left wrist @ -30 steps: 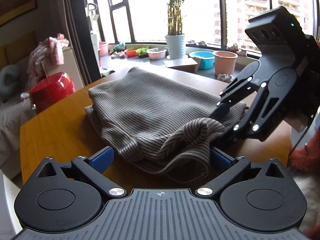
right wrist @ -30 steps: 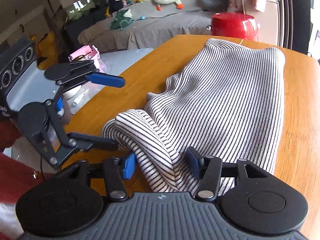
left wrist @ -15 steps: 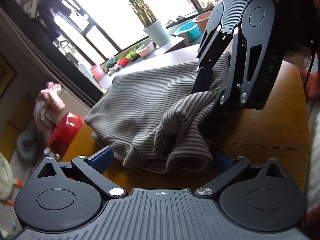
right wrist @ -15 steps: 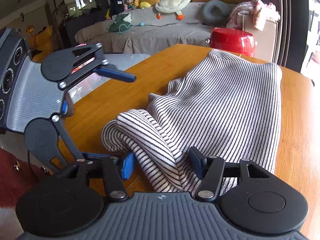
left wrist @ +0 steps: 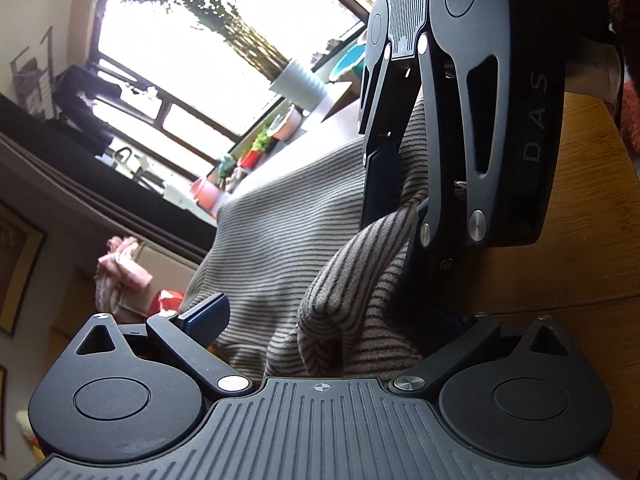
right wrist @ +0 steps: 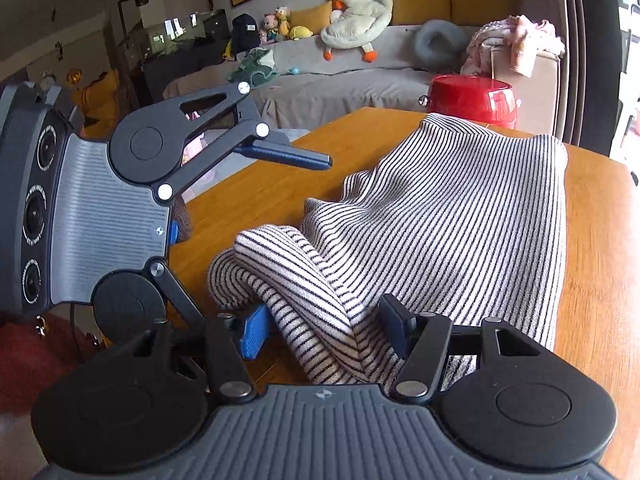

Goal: Fold clothes

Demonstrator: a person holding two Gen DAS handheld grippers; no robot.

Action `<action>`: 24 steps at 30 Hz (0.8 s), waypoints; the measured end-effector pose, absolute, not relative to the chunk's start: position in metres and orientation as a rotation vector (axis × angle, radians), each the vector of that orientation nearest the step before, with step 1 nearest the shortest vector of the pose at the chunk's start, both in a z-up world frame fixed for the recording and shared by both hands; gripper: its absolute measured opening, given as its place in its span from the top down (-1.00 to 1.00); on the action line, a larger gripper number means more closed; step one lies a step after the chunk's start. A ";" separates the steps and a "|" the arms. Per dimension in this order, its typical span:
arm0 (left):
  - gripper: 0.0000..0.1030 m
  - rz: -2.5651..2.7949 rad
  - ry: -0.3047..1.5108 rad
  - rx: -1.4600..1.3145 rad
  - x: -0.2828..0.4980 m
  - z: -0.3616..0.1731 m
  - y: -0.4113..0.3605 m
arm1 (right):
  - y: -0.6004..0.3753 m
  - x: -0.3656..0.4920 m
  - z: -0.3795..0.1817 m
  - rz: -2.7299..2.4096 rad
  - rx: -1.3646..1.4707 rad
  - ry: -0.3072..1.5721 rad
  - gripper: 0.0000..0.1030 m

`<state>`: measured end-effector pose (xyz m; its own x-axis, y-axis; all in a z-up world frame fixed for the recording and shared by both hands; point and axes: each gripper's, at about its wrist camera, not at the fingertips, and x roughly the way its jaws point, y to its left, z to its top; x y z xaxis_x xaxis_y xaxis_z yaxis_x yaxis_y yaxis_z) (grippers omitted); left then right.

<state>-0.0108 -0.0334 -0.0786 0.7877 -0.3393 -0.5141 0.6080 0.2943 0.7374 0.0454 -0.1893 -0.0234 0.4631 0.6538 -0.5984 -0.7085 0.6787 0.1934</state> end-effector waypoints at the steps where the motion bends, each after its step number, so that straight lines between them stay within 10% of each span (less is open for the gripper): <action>1: -0.78 -0.656 0.286 1.099 -0.012 -0.079 -0.034 | -0.191 0.046 -0.023 0.843 -0.078 0.697 -0.19; 11: -0.11 -0.723 0.391 0.955 0.000 -0.074 -0.034 | -0.245 0.038 0.012 0.768 -0.163 0.563 -0.48; 24: -0.11 -0.727 0.560 0.702 0.034 -0.055 -0.027 | -0.209 -0.005 -0.024 0.765 -0.611 0.476 -0.57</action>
